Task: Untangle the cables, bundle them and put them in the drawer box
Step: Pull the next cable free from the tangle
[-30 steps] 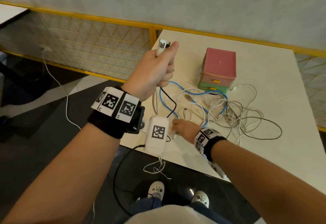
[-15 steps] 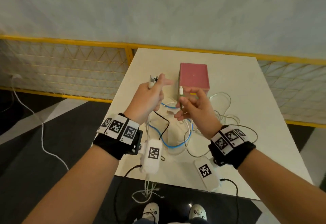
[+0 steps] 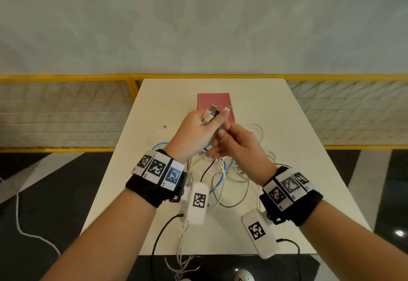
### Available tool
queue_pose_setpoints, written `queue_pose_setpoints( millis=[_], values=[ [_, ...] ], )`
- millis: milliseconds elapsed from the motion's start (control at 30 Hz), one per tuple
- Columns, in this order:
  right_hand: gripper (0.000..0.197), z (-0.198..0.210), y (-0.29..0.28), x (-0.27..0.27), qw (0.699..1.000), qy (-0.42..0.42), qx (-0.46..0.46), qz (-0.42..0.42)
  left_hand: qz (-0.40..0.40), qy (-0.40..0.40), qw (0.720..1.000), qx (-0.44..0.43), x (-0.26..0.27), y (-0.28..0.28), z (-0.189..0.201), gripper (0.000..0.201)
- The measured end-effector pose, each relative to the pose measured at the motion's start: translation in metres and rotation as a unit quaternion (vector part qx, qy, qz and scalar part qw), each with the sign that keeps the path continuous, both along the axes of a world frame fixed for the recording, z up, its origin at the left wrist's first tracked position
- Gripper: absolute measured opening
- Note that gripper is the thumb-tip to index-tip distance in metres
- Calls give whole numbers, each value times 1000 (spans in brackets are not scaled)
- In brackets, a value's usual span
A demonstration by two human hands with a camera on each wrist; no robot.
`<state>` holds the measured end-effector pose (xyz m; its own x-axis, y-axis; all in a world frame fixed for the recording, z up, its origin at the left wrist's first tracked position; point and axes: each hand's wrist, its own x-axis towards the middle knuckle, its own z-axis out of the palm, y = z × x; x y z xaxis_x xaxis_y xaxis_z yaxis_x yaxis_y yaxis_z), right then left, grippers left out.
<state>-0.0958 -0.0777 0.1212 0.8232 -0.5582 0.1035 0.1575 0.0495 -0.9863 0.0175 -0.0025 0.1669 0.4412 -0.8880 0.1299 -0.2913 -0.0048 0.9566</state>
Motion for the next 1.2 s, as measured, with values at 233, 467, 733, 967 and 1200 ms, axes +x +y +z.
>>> queue_pose_setpoints(
  millis=[233, 467, 733, 967, 1200],
  values=[
    [16, -26, -13, 7, 987, 122, -60, 88, 74, -32, 992, -93, 11, -7, 8, 41],
    [24, -64, -29, 9, 965, 230, -95, 86, 107, 136, 968, -183, 36, 0, 54, 32],
    [17, 5, -48, 16, 983, 126, -130, -31, 90, 24, 993, -66, 39, 15, 42, 27],
    [13, 76, -46, 20, 930, 18, -353, -101, 12, -57, 997, 51, 13, 9, 56, 34],
    [8, 62, -46, 12, 945, -21, -304, -122, -39, -110, 988, 102, 14, 7, 64, 16]
  ],
)
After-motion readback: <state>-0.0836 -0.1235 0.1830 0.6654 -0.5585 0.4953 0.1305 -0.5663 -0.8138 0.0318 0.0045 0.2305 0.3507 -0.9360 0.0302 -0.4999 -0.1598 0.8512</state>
